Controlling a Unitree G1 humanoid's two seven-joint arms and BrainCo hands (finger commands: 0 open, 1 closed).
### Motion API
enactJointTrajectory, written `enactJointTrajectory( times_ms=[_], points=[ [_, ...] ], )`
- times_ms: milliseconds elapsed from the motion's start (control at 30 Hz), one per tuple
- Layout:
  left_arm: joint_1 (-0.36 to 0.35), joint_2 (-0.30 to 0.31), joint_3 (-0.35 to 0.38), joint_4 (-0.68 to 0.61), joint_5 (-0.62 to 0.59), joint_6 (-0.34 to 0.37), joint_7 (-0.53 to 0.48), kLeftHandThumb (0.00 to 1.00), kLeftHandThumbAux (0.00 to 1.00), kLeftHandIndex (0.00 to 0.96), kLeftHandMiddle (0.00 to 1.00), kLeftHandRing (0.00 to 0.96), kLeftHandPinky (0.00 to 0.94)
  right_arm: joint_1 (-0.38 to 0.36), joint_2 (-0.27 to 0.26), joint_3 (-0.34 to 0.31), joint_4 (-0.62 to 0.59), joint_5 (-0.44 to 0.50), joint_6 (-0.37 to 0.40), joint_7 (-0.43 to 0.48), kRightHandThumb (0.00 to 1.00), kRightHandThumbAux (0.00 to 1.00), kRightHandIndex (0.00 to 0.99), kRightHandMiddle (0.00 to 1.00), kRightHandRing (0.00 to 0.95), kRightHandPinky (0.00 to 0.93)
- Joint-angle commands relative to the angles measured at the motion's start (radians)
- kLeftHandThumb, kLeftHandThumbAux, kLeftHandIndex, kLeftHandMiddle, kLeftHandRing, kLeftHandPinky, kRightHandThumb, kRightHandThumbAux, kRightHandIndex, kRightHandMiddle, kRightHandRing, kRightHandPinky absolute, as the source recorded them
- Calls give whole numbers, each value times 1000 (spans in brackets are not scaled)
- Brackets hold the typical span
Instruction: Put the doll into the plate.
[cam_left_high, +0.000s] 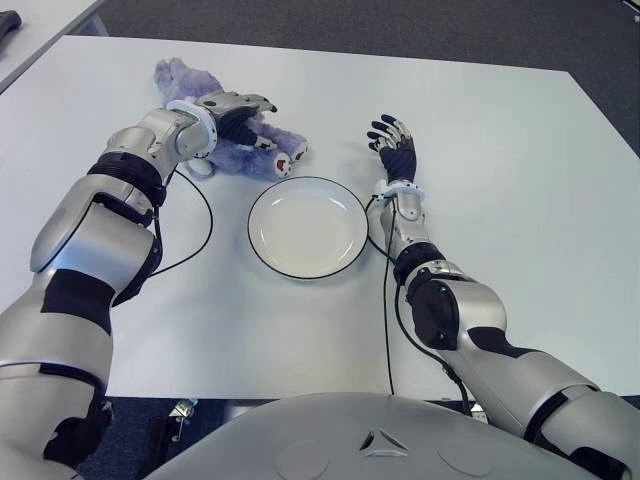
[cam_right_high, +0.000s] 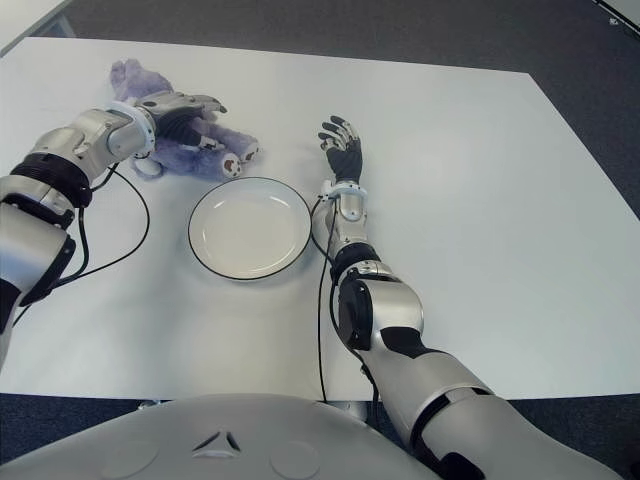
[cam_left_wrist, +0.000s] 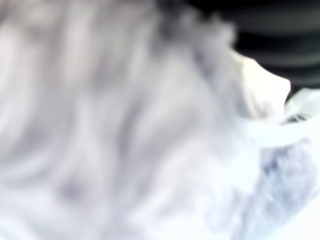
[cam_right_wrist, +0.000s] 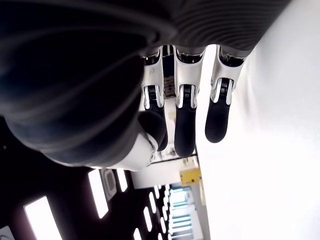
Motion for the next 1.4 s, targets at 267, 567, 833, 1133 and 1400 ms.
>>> enactJointTrajectory(
  times_ms=[267, 567, 833, 1133, 1400],
  points=[
    [79, 17, -25, 28, 3, -54, -114, 258, 265, 0, 0, 0, 0, 217, 59, 6, 118, -2, 93, -33, 789, 867, 211, 294, 314, 299],
    [131, -15, -62, 77, 34, -4, -108, 277, 258, 0, 0, 0, 0, 220, 56, 7, 116, 6, 90, -38, 758, 875, 206, 290, 306, 304],
    [113, -28, -61, 87, 19, 47, -246, 341, 249, 0, 0, 0, 44, 227, 52, 5, 115, 10, 80, -34, 744, 870, 200, 286, 302, 308],
    [112, -40, -62, 85, 12, 93, -306, 421, 274, 0, 0, 5, 68, 229, 50, 3, 114, 12, 78, -35, 737, 866, 197, 281, 297, 309],
    [159, -50, -114, 109, 73, 98, -157, 510, 360, 330, 188, 200, 354, 231, 51, -1, 113, 19, 72, -27, 733, 868, 188, 273, 293, 314]
  ],
)
